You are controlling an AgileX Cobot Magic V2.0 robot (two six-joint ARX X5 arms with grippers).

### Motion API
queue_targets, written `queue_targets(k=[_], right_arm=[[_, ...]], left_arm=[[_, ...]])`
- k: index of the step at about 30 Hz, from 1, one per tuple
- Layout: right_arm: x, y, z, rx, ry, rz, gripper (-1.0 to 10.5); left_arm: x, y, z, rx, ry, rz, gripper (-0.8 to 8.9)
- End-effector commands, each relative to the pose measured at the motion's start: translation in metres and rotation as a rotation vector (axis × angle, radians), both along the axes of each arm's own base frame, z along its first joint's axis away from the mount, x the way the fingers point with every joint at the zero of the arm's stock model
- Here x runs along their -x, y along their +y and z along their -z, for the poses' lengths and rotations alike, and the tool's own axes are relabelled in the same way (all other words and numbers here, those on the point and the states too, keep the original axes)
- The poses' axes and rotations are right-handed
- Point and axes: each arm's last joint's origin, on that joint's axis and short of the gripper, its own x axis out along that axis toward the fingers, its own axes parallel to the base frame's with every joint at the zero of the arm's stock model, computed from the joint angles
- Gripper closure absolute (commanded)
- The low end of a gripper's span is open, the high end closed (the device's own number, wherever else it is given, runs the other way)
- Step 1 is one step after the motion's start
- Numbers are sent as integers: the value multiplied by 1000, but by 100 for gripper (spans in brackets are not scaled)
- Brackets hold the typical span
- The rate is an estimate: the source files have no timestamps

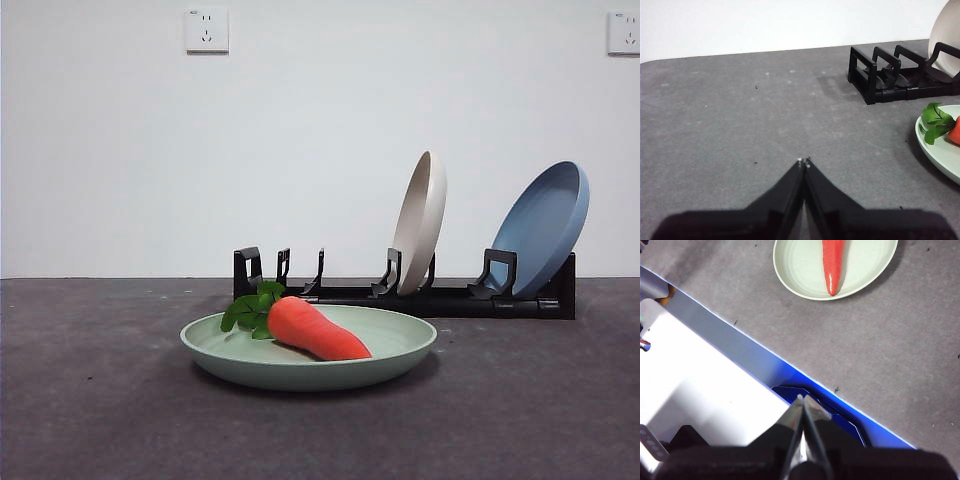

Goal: Take the green plate from the plate rack,put the plate on the table,take the carrot from the table,put the carrot in the plate

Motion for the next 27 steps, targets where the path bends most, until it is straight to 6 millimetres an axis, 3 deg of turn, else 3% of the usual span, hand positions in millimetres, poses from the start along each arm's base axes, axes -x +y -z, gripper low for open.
queue_targets(k=[1,20,24,27], right_arm=[[0,0,1,-1,-1,-1,946],[1,-2,0,-2,-13,3,946],[0,-10,-7,-24,-176,4,946],[-4,-20,-14,-106,-345,117,946]], left_arm=[[-1,0,4,8,7,-4,817],[-1,0,4,8,7,-4,817],[-1,0,4,8,7,-4,817],[-1,0,4,8,7,-4,817]])
